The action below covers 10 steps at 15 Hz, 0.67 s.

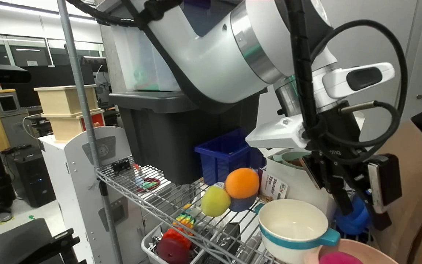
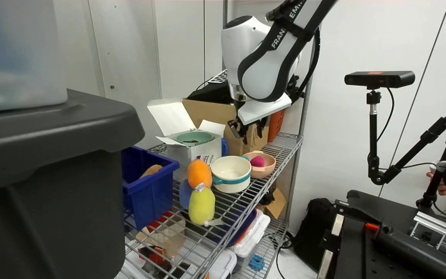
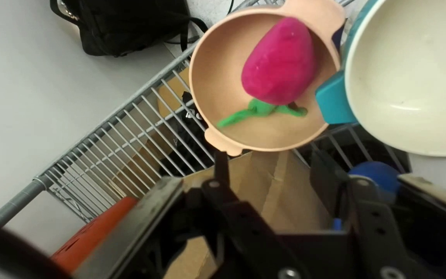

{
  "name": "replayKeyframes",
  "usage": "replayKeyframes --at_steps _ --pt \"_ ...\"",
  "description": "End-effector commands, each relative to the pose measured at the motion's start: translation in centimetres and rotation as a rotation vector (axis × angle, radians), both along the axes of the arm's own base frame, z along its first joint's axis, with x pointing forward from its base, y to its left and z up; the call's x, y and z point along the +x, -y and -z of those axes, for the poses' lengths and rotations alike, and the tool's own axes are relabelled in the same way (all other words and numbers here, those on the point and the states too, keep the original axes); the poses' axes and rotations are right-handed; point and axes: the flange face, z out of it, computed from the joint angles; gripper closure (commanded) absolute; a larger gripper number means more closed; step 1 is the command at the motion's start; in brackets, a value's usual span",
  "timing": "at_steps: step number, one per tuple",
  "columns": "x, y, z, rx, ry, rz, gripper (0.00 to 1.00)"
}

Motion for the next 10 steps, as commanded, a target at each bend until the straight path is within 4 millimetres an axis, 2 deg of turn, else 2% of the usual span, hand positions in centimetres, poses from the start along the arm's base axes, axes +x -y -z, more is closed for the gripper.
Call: replayKeyframes --at_steps 1,2,3,5,10 --pt "0.5 -0.5 -2.0 -0.001 0.026 -0.005 0.12" --pt "0.4 -0.7 -2.7 0.003 0.031 -0.009 0.04" --pt "0.2 -0.9 -3.4 0.007 0.038 -0.016 0.01" --pt "-0.6 -1.8 -5.4 0.01 0.053 -0.039 0.0" --pt "-4.5 -4.9 -11.4 0.017 0.09 -0.127 0.0"
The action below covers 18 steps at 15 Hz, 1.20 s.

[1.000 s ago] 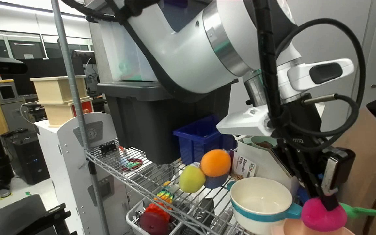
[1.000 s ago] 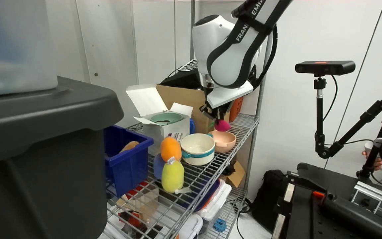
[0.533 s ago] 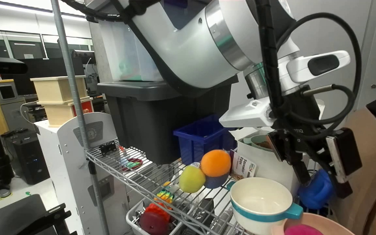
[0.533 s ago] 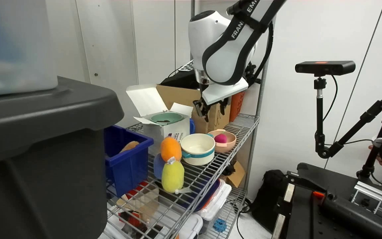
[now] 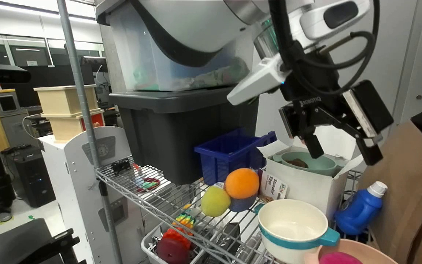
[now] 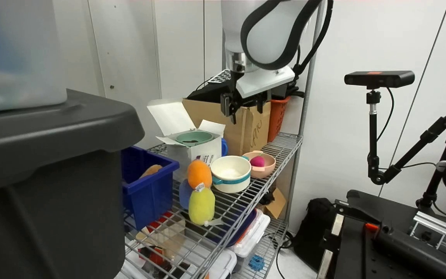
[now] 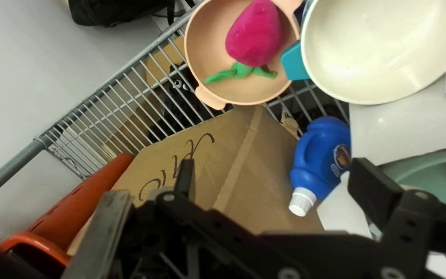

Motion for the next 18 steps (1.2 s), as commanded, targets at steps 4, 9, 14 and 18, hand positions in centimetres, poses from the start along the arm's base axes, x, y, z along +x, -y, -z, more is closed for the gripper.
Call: replayKeyframes --at_steps 4,9,14,18 --pt "-7.6 -4.0 -8.4 0.034 0.039 -0.125 0.0" --pt "-15.8 -8.0 -10.4 0.095 -0.028 -0.266 0.0" --pt "-23.2 -12.2 -13.0 0.151 -0.071 -0.408 0.0" --pt "-22.5 -12.8 -12.8 0.147 -0.07 -0.397 0.0"
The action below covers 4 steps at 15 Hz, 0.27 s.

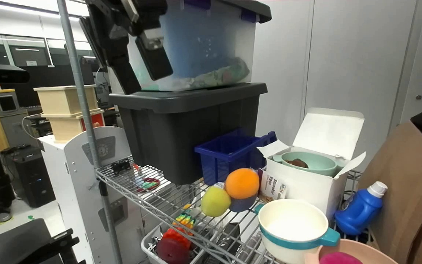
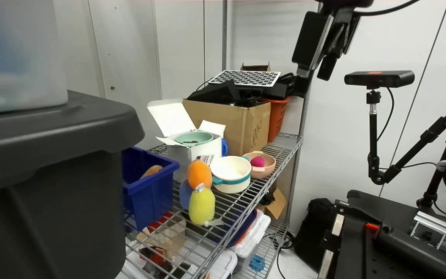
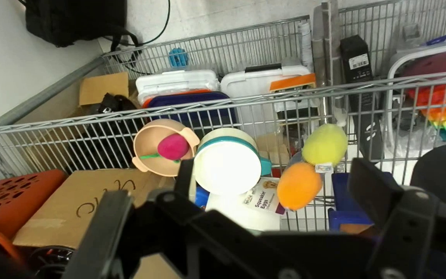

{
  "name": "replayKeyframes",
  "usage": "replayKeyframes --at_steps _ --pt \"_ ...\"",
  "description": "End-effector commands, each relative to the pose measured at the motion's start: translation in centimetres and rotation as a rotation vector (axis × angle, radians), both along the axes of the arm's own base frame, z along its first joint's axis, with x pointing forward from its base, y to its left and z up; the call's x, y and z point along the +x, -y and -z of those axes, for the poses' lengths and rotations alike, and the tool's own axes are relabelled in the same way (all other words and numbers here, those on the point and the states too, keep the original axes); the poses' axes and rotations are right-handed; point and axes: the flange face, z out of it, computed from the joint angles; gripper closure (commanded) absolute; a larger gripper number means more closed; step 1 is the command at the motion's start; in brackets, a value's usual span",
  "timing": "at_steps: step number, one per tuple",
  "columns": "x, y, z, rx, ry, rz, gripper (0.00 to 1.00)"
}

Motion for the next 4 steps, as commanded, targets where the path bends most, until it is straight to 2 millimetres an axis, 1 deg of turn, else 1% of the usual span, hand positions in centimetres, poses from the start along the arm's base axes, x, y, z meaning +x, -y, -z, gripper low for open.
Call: replayKeyframes --at_steps 1,4 --pt "0.08 0.11 0.11 -0.003 -0.004 0.002 0.0" --pt "0.53 0.52 1.08 -0.004 -0.026 0.012 0.0"
